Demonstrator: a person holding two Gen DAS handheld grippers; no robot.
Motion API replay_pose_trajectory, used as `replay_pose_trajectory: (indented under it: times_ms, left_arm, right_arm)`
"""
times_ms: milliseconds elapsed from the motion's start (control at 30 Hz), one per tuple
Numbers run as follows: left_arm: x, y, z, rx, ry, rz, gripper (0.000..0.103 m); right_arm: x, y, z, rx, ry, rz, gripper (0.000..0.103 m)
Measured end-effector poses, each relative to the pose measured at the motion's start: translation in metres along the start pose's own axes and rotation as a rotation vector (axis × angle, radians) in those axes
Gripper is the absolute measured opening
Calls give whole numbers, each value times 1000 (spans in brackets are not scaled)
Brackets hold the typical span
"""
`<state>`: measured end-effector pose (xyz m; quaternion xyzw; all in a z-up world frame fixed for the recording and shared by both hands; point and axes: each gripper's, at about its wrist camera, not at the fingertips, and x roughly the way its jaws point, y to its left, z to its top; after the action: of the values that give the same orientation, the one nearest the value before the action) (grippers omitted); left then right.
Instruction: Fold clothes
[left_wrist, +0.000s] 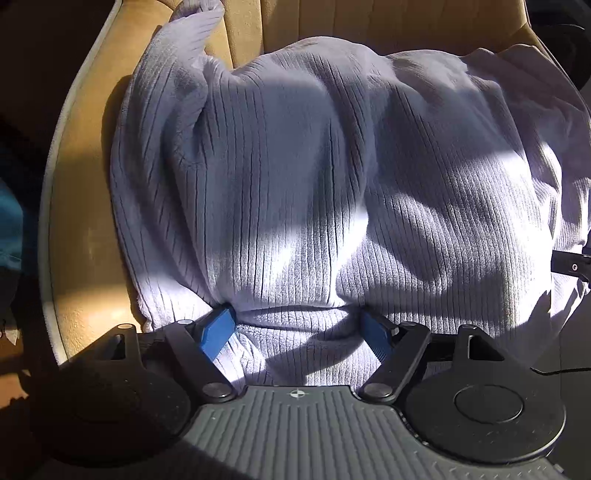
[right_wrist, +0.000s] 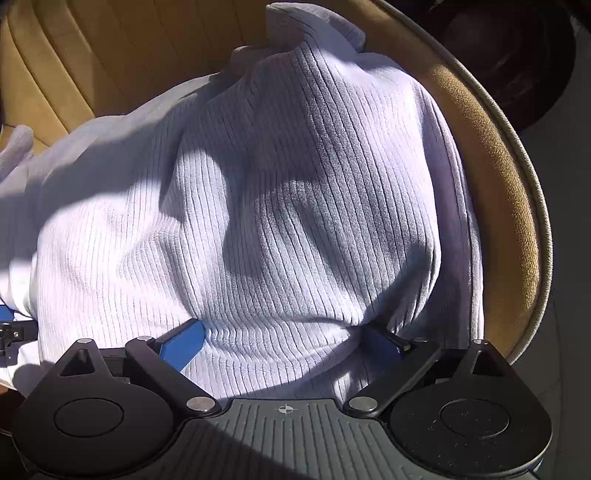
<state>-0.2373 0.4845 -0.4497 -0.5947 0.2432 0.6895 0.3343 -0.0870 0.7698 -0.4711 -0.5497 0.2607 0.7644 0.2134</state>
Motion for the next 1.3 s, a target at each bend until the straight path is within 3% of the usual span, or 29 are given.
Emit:
replay_pose_trajectory:
  times_ms: [267, 467, 733, 800, 867, 967, 1167, 1300]
  left_arm:
    - [-49, -12, -12, -59, -17, -1, 93]
    - [-118, -34, -32, -74, -130, 8, 97]
    - [-194, -35, -86, 4, -199, -27, 99]
    - [-210, -34, -105, 58, -225, 5, 99]
    - [-227, -36, -123, 119, -261, 59, 99]
    - [-259, -38, -147, 167, -326, 77, 100]
    - [-297, -33, -184, 169, -353, -33, 102]
    - [-308, -46, -211, 238, -364, 11, 102]
  right_arm:
    - [-54, -1, -12, 87, -45, 72, 102]
    - [-122, 15, -43, 95, -127, 90, 102]
    - [-229, 60, -114, 180, -285, -4, 102]
    - [-247, 70, -138, 200, -301, -38, 102]
    - [-262, 78, -160, 222, -307, -61, 102]
    - [-284, 90, -188, 234, -311, -106, 102]
    - [-327, 107, -238, 232, -307, -162, 102]
    - [-344, 117, -263, 204, -290, -180, 102]
